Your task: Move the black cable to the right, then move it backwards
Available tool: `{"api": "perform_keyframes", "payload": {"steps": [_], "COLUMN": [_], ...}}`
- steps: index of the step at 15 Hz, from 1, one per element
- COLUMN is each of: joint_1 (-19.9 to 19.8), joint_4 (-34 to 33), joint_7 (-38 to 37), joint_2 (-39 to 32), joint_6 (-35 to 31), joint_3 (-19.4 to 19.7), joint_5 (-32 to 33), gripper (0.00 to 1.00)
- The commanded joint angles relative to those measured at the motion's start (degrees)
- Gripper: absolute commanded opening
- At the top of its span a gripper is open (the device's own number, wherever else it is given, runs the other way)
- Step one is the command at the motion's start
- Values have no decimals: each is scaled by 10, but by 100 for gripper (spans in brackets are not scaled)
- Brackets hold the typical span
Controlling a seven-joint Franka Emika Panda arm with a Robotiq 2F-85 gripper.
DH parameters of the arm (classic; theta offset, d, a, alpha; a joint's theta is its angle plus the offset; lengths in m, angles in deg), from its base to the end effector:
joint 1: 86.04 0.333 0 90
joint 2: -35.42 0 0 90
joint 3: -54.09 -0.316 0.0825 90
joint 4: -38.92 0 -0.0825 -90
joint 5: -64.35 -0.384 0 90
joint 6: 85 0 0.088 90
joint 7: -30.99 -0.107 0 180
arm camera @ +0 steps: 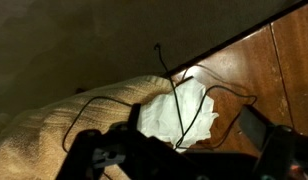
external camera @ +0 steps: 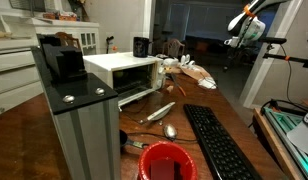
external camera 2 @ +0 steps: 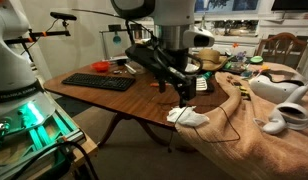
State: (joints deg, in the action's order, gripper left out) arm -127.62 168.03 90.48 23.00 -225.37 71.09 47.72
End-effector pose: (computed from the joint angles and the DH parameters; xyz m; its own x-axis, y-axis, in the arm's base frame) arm 0.2805 -0.4596 0.2709 0.9745 -0.2037 0.0941 -0.1970 -0.9775 -0.0757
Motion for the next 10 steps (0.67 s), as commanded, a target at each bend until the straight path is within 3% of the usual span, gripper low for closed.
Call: {"api": "perform_keyframes", "payload": {"steps": [1, 10], "joint_1": [-14, -88], "joint_4": [12, 33], "joint_7": [72, 293], "joint_2": [-28, -67], "joint_6": [-26, -111], "joint_3": [-5, -80], "joint_5": [-25, -166], "gripper": [100, 100]}}
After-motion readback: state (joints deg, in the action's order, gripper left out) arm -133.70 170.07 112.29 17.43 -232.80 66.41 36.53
